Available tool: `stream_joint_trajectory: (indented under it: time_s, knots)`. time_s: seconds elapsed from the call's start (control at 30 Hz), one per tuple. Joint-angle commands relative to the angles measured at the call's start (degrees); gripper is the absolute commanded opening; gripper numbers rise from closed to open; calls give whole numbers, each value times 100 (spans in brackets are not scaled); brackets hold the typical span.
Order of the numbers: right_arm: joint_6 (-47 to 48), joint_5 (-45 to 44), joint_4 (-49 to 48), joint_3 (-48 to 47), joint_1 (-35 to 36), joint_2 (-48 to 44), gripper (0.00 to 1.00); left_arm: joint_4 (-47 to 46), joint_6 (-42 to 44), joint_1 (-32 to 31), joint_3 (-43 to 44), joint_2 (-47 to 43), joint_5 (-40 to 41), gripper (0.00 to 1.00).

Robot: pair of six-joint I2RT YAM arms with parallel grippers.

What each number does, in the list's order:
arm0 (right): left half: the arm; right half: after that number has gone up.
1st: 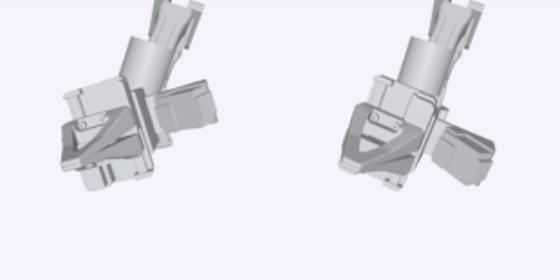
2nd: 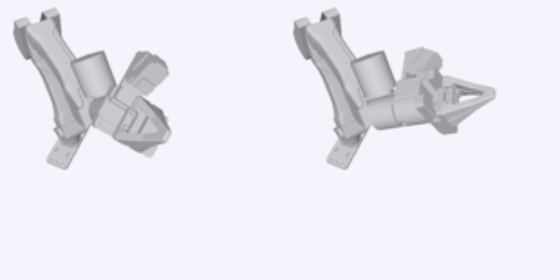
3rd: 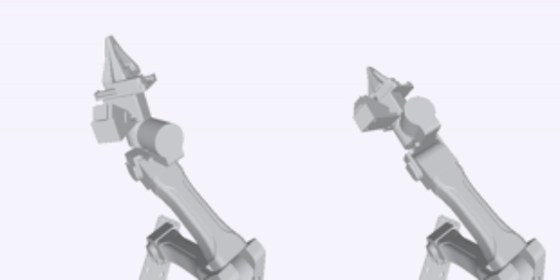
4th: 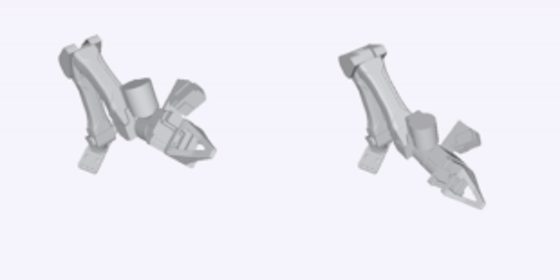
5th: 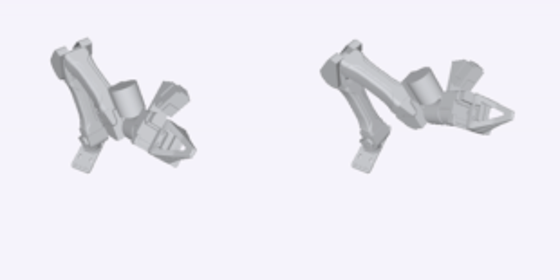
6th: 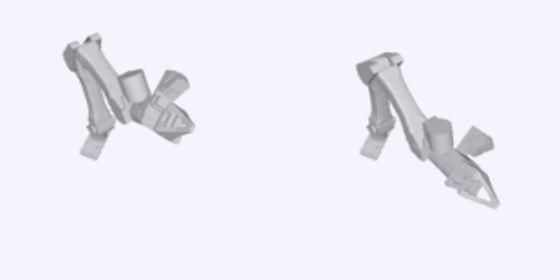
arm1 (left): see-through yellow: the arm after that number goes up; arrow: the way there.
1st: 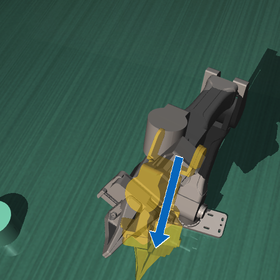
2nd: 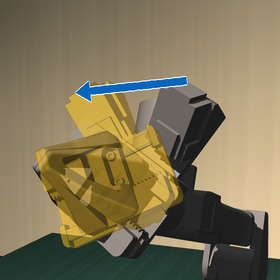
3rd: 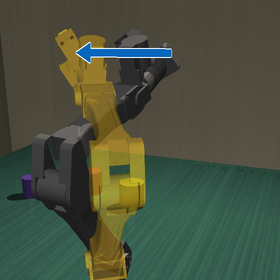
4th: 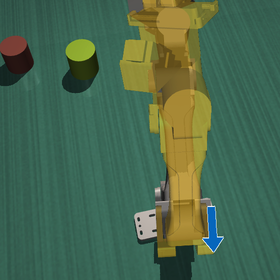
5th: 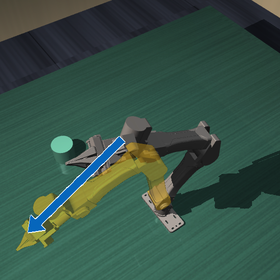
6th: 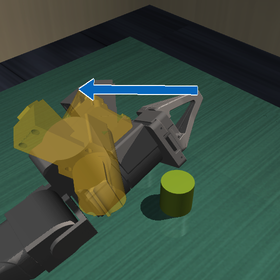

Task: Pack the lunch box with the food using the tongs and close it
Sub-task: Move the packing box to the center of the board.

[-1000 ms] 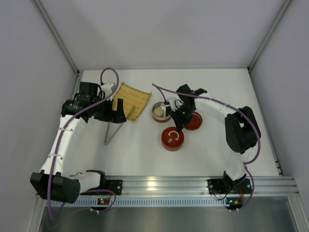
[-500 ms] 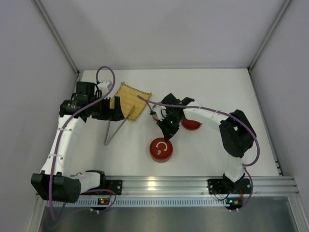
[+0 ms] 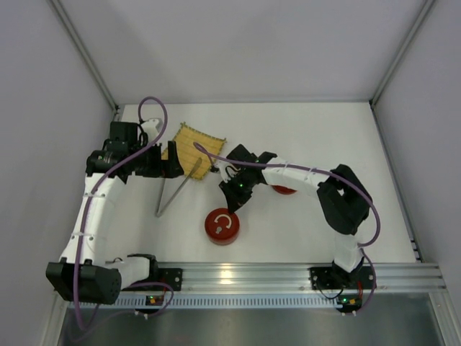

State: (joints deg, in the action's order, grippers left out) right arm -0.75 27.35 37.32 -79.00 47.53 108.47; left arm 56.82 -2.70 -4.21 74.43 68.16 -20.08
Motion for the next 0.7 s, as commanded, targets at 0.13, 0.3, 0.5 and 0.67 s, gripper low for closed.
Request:
stream_joint_trajectory:
  time_s: [0.13,0.3,0.5,0.67]
  knots:
    - [-197,42,-401,-370,301,281,10,-276,-47,34,36,-224,-102,98]
    - [-162,402,-287,-677,-85,-184,22,-285,32,34,45,-321,-312,98]
    - [-48,552,99,-1319,-893,-712,30,-426,217,34,10,-391,-576,98]
    - [478,228,652,-1521,-1851,-853,34,-531,673,34,-17,-286,-778,98]
